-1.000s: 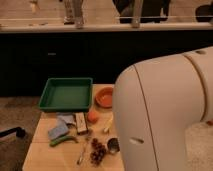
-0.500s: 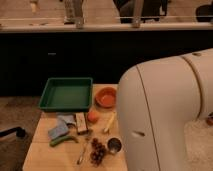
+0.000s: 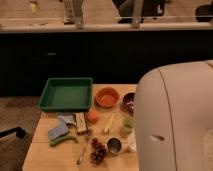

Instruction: Place brush in purple bowl

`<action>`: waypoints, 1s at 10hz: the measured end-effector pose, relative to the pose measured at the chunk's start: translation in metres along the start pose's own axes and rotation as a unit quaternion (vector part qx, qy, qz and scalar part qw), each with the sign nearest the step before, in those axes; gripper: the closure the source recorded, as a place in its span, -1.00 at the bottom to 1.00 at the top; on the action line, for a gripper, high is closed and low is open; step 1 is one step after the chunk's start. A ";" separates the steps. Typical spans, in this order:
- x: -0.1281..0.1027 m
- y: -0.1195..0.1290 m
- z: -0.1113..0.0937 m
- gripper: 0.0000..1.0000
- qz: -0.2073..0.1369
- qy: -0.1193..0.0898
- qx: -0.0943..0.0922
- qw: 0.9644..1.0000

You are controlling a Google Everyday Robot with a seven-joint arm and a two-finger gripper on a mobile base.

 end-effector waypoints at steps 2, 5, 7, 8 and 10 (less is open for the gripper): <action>-0.010 0.004 0.013 -0.60 -0.013 0.008 -0.008 1.000; -0.022 0.009 0.027 -0.60 -0.033 0.011 -0.031 0.999; -0.027 0.005 0.035 -0.60 -0.052 0.017 -0.066 0.996; -0.027 0.000 0.037 -0.60 -0.064 0.022 -0.083 0.994; -0.030 -0.007 0.039 -0.60 -0.077 0.024 -0.093 0.992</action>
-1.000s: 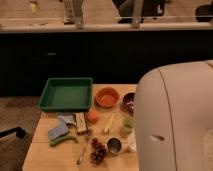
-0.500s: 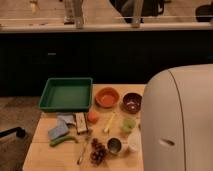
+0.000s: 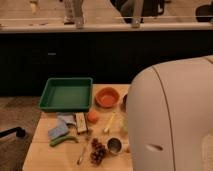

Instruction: Place brush in purple bowl

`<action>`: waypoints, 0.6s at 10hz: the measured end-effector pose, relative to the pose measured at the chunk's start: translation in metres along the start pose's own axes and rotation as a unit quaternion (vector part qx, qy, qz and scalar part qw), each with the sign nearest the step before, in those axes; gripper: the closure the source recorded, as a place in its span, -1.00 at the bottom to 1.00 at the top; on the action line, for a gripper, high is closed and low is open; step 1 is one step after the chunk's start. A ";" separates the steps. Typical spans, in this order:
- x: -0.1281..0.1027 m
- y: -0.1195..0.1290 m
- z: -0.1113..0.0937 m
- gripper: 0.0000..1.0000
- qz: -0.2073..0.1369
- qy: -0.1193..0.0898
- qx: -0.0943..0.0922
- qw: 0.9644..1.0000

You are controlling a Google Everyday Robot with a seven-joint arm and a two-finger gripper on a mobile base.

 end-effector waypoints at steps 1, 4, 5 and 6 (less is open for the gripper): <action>-0.001 -0.004 0.000 -0.60 -0.005 -0.001 -0.001 1.000; 0.004 -0.013 -0.001 -0.60 -0.017 -0.003 0.002 1.000; 0.006 -0.015 -0.001 -0.60 -0.019 -0.005 0.006 1.000; 0.009 -0.018 0.000 -0.60 -0.022 -0.008 0.008 1.000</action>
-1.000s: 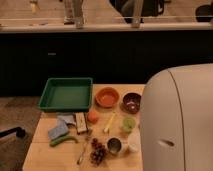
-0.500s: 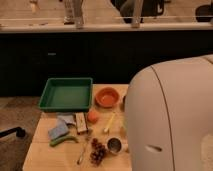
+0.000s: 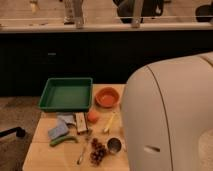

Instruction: Place brush in purple bowl

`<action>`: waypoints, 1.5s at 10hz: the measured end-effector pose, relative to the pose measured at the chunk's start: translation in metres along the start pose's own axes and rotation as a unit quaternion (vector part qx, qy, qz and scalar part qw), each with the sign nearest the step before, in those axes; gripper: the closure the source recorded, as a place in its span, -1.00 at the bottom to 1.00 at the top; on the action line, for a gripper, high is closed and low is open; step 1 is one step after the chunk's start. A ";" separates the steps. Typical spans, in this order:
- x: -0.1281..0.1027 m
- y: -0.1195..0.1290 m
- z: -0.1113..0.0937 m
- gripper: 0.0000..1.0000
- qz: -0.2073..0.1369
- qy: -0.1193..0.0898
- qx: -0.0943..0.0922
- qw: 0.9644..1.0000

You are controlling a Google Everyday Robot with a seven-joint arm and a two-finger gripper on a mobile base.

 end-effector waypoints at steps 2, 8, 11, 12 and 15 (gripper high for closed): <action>0.007 -0.006 0.003 -0.60 -0.004 -0.009 0.005 1.000; 0.033 -0.018 0.017 -0.60 -0.005 -0.049 0.021 0.999; 0.042 -0.023 0.023 -0.60 -0.004 -0.064 0.029 0.997; 0.044 -0.024 0.026 -0.60 -0.006 -0.071 0.031 0.997; 0.049 -0.027 0.031 -0.60 -0.010 -0.083 0.035 0.996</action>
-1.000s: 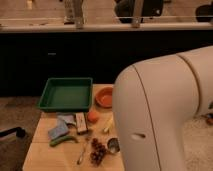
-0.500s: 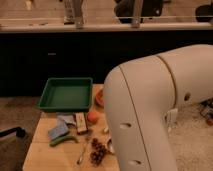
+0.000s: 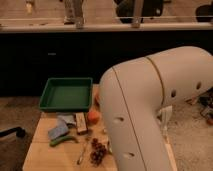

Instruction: Place brush in purple bowl

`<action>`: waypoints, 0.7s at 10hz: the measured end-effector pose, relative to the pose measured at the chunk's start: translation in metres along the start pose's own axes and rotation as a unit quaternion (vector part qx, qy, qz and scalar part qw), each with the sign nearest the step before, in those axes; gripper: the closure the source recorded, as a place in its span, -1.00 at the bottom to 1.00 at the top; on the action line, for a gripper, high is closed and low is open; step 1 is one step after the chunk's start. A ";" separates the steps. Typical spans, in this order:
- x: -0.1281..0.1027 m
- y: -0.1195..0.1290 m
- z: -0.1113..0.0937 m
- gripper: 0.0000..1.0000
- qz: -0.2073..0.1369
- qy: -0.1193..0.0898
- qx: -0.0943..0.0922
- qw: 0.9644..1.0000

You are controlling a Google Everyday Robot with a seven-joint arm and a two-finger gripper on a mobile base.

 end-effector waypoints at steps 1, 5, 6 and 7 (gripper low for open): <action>0.002 -0.001 0.002 -0.60 -0.002 -0.005 0.002 1.000; 0.011 -0.001 0.004 -0.60 -0.008 -0.017 0.011 1.000; 0.012 -0.001 0.006 -0.60 -0.009 -0.019 0.013 1.000; 0.014 0.000 0.006 -0.60 -0.008 -0.016 0.018 1.000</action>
